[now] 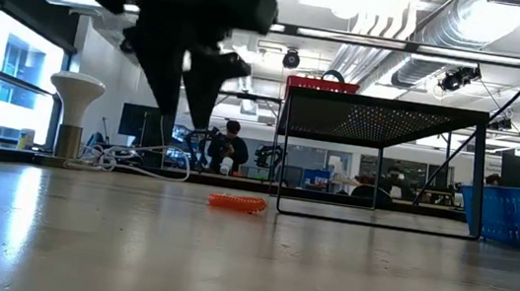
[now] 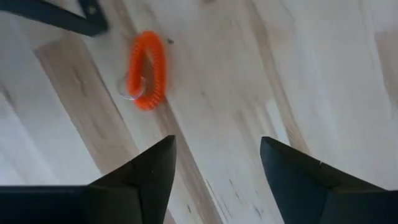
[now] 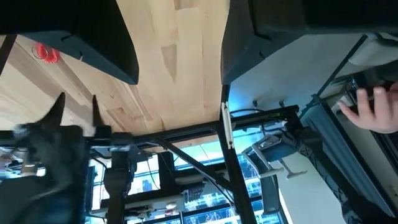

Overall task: Pick & Place Office Desk Supplies
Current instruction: Put the orange spring keychain into the blue basket

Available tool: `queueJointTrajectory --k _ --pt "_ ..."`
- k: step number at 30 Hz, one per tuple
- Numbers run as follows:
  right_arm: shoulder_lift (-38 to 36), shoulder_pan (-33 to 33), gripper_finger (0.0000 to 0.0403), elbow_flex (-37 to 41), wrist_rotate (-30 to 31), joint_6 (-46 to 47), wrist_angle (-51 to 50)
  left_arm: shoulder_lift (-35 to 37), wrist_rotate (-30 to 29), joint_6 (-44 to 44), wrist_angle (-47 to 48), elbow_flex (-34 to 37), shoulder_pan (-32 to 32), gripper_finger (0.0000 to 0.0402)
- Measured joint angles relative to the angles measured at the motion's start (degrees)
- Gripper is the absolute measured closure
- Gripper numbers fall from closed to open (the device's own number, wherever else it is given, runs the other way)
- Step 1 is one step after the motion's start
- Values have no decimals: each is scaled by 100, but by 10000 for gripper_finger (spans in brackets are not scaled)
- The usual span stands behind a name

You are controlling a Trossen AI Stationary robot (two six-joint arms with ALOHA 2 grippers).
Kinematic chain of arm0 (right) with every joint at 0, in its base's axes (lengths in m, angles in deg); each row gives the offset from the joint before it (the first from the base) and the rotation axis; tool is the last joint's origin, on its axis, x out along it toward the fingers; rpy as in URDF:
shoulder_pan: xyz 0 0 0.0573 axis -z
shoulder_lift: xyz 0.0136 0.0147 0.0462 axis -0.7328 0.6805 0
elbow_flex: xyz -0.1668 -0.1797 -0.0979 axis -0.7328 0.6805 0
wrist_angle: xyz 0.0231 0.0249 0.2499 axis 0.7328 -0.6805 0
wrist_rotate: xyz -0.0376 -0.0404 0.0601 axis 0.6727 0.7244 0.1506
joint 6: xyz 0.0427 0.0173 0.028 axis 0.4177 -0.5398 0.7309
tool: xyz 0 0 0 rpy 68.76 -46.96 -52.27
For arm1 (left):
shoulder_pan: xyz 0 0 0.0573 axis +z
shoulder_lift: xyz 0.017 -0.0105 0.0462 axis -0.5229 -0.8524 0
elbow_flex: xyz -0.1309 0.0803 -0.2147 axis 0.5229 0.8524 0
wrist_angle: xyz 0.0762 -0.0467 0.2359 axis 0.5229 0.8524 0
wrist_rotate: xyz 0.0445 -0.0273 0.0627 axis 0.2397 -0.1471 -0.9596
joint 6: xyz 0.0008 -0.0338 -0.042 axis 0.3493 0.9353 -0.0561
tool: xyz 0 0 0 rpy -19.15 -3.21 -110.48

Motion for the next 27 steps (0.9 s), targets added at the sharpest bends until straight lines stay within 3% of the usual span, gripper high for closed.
queueJointTrajectory --k 5,16,23,27 --pt "95 -7 188 0 -38 31 -8 57 892 -172 -957 612 492 174" --pt "107 -7 188 0 -352 178 -17 437 725 535 -1578 1652 898 174" --pt "107 -7 188 0 -771 353 -14 1770 453 1283 -2093 2914 613 174" --pt "107 -7 188 0 -765 602 -43 2739 -110 1833 -3372 4073 422 174"
